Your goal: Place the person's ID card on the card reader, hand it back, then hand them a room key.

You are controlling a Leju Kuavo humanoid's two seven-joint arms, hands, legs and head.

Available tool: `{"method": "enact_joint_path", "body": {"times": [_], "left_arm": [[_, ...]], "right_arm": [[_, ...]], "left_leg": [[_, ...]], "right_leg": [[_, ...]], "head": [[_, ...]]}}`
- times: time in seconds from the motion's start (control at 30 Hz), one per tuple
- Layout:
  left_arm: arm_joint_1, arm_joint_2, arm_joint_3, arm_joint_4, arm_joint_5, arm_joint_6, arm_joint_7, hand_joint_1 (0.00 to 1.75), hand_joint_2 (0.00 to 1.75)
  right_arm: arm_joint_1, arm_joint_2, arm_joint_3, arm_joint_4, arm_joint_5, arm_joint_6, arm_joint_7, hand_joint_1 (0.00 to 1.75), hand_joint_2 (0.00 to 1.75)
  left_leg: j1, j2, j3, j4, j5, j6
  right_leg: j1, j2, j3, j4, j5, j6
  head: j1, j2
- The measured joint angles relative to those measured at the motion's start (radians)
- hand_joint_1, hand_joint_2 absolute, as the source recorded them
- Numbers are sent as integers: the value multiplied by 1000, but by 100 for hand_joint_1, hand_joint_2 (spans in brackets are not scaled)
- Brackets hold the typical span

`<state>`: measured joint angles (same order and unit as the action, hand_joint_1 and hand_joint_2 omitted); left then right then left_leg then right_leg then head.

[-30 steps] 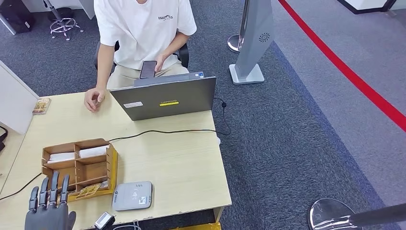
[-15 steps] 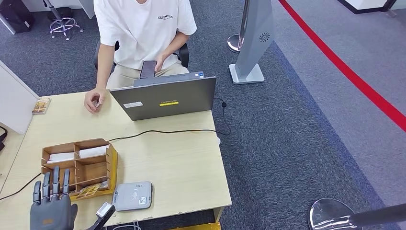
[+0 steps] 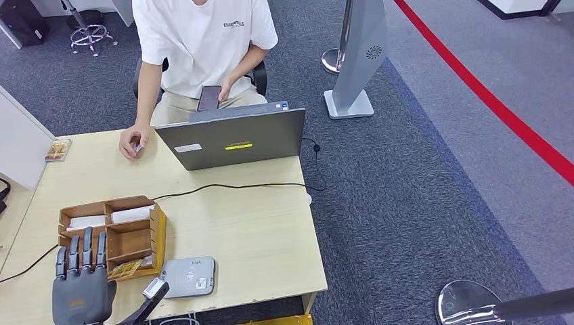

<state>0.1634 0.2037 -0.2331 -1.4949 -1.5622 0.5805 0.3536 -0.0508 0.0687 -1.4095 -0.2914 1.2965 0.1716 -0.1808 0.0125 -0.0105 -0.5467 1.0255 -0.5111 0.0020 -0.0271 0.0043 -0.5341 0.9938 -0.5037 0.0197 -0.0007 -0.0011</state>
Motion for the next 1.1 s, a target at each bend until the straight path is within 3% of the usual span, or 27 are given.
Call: {"method": "enact_joint_path", "body": {"times": [0.6,1.1], "left_arm": [[-57,16,-123,8,0,-3,31,0,175],[-63,29,-166,10,0,-16,56,0,175]], "right_arm": [[0,0,7,0,1,3,-4,0,175],[0,0,9,0,1,0,-4,0,175]], "left_leg": [[0,0,0,0,0,0],[0,0,0,0,0,0]], "right_leg": [[0,0,0,0,0,0],[0,0,0,0,0,0]], "head": [[0,0],[0,0]]}}
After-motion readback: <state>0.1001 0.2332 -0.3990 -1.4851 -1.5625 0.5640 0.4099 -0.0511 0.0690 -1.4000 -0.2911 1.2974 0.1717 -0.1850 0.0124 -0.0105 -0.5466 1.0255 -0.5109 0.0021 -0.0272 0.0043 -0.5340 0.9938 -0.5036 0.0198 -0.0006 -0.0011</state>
